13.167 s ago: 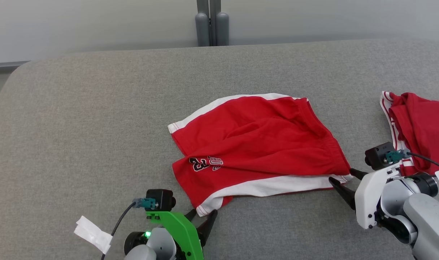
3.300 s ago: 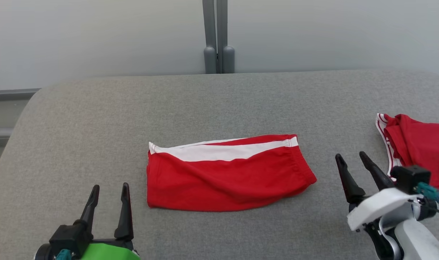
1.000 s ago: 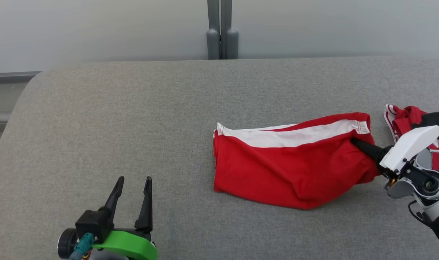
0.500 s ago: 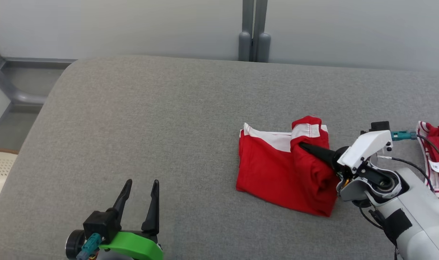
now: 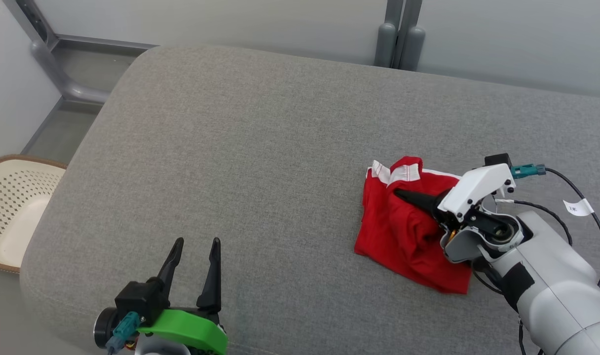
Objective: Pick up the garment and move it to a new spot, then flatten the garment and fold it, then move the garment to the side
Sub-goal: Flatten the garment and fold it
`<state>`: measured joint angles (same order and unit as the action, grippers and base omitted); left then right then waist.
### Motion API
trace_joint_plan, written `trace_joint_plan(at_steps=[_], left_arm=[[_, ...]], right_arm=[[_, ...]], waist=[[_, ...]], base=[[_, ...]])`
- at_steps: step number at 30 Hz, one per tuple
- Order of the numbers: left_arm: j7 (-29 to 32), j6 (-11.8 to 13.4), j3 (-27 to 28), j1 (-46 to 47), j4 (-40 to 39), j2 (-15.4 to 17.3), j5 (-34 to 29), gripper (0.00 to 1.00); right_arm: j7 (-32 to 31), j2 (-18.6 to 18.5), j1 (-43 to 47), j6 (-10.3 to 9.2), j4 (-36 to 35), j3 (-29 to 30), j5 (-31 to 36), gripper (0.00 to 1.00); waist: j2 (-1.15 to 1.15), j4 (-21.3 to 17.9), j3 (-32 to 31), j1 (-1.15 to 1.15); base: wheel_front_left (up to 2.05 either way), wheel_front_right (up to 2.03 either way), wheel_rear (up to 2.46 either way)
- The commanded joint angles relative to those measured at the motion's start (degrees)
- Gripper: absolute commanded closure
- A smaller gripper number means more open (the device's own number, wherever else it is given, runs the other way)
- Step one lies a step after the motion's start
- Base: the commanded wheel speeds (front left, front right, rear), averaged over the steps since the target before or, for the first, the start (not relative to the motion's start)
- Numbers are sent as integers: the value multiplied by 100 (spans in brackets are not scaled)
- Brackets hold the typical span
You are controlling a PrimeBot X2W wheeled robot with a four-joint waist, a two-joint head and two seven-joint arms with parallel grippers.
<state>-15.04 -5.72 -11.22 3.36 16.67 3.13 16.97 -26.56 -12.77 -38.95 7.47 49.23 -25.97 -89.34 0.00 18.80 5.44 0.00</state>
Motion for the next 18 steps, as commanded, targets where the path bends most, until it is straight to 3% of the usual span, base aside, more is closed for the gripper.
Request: trace_joint_plan(at_steps=[1,2,3,5,6,11,18], left_arm=[[-15,22,-3,109,-3,-11,6,0],[-15,23,2,117,3,-12,17,0],[-15,23,7,122,11,-13,27,0],[-15,21,7,132,31,-16,41,0],[-15,22,7,139,38,-16,46,0],[-15,23,22,142,93,-17,33,0],[-15,15,108,2,133,-12,-21,0]], right_arm=[[30,20,-83,5,53,-24,68,100],[41,53,-120,5,96,-31,76,96],[46,70,-149,5,139,-39,85,82],[53,128,-197,5,258,-49,104,42],[65,167,-232,5,313,-50,107,0],[72,173,-303,5,283,-44,122,0],[354,-214,-3,5,-660,114,178,0]], waist=[[0,22,38,0],[0,11,44,0],[0,0,48,0],[0,-31,51,0],[0,-51,49,0],[0,-176,-15,0],[0,-404,-253,0]], base=[[0,0,0],[0,0,0],[0,0,0],[0,0,0],[0,0,0],[0,0,0],[0,0,0]])
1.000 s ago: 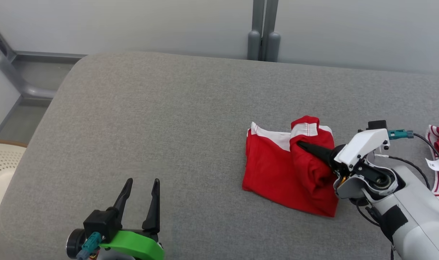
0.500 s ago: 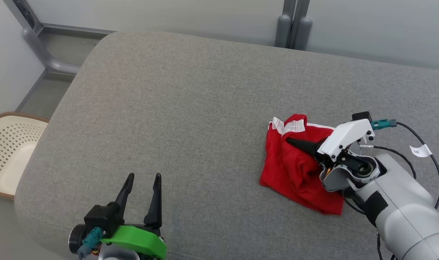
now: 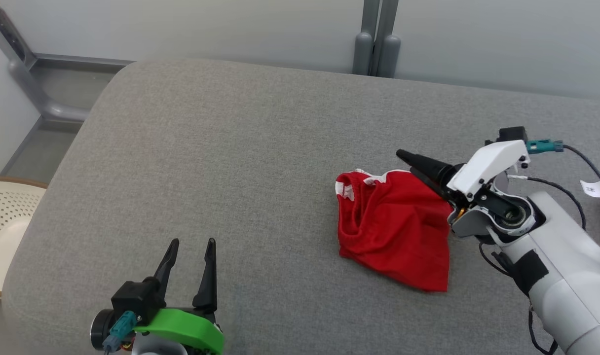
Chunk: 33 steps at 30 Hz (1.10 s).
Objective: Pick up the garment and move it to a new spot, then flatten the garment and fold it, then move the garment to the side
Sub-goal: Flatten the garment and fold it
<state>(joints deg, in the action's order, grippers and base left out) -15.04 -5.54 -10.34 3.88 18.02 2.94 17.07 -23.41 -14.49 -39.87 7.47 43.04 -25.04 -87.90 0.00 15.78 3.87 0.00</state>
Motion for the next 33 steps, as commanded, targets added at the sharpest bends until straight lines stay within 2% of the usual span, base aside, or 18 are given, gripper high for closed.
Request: trace_joint_plan(at_steps=[1,4,9,13,17,22,27,33], left_arm=[[-15,-4,37,-61,-10,12,-45,0],[-15,-15,102,-90,-93,47,-89,0],[-15,16,249,-185,-300,95,-180,0],[-15,40,384,-245,-555,123,-242,0],[-15,37,461,-291,-725,144,-337,0],[-15,33,580,-345,-830,139,-408,0],[-15,4,714,-439,-940,107,-408,0],[-15,-43,746,-606,-1061,129,-602,0]], right_arm=[[128,-115,142,5,-224,51,61,0],[603,-423,417,5,-1051,118,301,0],[1796,-1011,923,5,-2403,-42,1287,0],[2722,-1326,1350,5,-2934,-150,2010,0],[3490,-1499,1696,4,-3037,-134,2727,0],[3829,-1372,2138,4,-3045,228,3629,0],[3860,-936,2713,4,-3230,947,4513,0],[3855,-473,3311,4,-3523,1484,5537,0]], waist=[[0,-136,-125,0],[0,-261,-213,0],[0,-539,-365,0],[0,-790,-454,0],[0,-1007,-479,0],[0,-1228,-520,0],[0,-1387,-577,0],[0,-1478,-590,0]], base=[[0,0,0],[0,0,0],[0,0,0],[0,0,0],[0,0,0],[0,0,0],[0,0,0],[0,0,0]])
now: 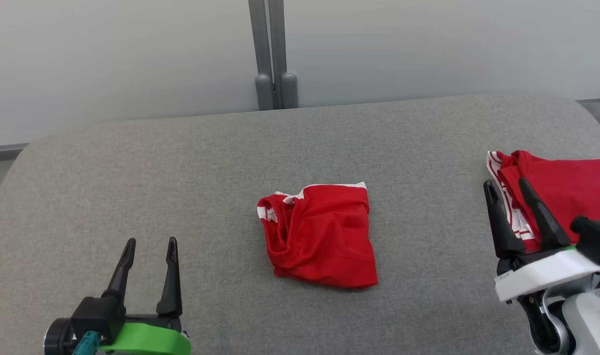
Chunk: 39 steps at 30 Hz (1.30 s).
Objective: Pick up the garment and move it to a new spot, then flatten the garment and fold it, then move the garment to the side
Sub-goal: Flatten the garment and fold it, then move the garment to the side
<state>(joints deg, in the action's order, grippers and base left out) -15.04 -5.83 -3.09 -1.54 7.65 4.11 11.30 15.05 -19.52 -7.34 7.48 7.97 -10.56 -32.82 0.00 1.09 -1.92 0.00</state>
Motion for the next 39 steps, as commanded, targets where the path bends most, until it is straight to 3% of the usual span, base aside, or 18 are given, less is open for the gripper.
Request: trace_joint_plan(at_steps=[1,7,16,21,31,39], left_arm=[[-15,-20,30,-104,-44,9,-46,0],[-15,-57,66,-190,-74,-24,-138,0],[-15,-90,64,-188,-29,-54,-172,0],[-15,-112,45,-127,-32,-73,-151,0],[-15,-124,-137,31,51,-102,-109,0],[-15,-77,-253,183,70,-117,-31,0]], right_arm=[[10,76,131,4,-23,107,149,0],[11,348,393,3,63,397,564,0],[11,410,392,3,110,410,718,0],[-64,520,238,3,642,452,597,0],[-1255,635,-858,3,1590,73,373,0],[-2277,881,-1529,3,2567,228,55,0]], waist=[[0,-8,-15,0],[0,26,-19,0],[0,75,-24,0],[0,191,4,0],[0,844,251,0],[0,1427,587,0]], base=[[0,0,0],[0,0,0],[0,0,0],[0,0,0],[0,0,0],[0,0,0]])
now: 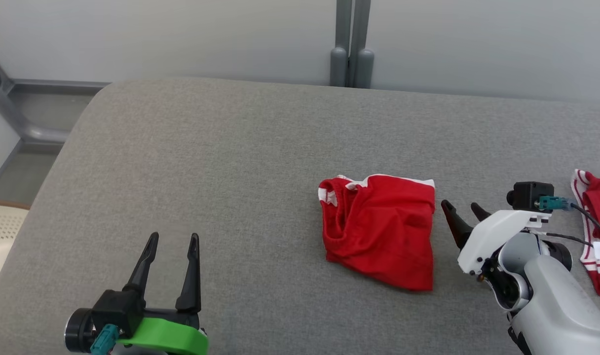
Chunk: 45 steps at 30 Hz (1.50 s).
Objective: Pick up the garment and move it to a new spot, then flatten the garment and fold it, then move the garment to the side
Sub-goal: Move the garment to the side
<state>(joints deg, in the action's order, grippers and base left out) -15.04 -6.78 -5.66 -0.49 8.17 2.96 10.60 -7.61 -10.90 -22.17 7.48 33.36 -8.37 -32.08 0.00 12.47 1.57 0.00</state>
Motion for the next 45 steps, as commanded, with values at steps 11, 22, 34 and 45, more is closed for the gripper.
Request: trace_joint_plan(at_steps=[11,22,34,45], left_arm=[[-15,107,-113,148,80,-5,178,0],[-15,71,-155,137,104,-4,99,0],[-15,-38,-638,413,116,-2,56,0],[-15,-72,-1226,826,267,2,125,0]], right_arm=[[-924,386,-303,3,1180,296,-131,0],[-619,336,-491,-1,1116,250,-237,100],[-559,-306,-468,-1,313,-421,-275,100],[-519,-607,-633,0,-106,-857,-634,100]], waist=[[0,567,330,0],[0,243,184,0],[0,-1089,45,0],[0,-2361,196,0]], base=[[0,0,0],[0,0,0],[0,0,0],[0,0,0]])
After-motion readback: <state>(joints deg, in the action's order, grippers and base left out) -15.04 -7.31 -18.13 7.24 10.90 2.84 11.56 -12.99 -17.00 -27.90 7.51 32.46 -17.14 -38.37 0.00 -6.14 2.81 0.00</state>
